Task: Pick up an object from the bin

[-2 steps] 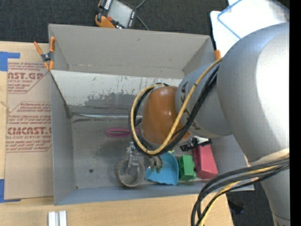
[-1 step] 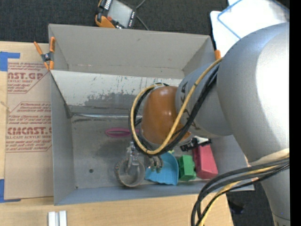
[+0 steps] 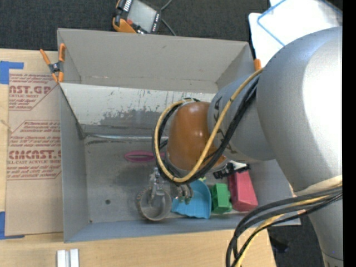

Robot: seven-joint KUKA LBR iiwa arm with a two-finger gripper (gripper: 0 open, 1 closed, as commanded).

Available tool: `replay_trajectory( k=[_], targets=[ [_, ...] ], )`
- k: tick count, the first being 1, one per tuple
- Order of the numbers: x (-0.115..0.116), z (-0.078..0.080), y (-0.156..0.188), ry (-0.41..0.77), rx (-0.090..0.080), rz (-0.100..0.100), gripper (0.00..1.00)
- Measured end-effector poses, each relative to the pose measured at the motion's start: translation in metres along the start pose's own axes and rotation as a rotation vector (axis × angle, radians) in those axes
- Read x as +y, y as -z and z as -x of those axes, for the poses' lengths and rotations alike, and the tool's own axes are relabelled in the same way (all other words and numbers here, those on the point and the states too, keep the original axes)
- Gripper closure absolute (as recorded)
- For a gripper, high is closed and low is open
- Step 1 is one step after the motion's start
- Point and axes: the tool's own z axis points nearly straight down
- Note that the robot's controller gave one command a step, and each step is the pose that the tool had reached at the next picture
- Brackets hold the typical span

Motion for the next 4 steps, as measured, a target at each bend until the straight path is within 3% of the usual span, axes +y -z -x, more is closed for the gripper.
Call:
replay_trajectory(
  k=[2, 3, 4],
  targets=[
    [0.0, 0.0, 0.0, 0.0, 0.0, 0.0, 1.0],
    [0.013, 0.016, -0.006, 0.154, 0.0, 0.0, 1.0],
    [0.012, 0.016, -0.006, 0.154, 0.0, 0.0, 1.0]
  ],
)
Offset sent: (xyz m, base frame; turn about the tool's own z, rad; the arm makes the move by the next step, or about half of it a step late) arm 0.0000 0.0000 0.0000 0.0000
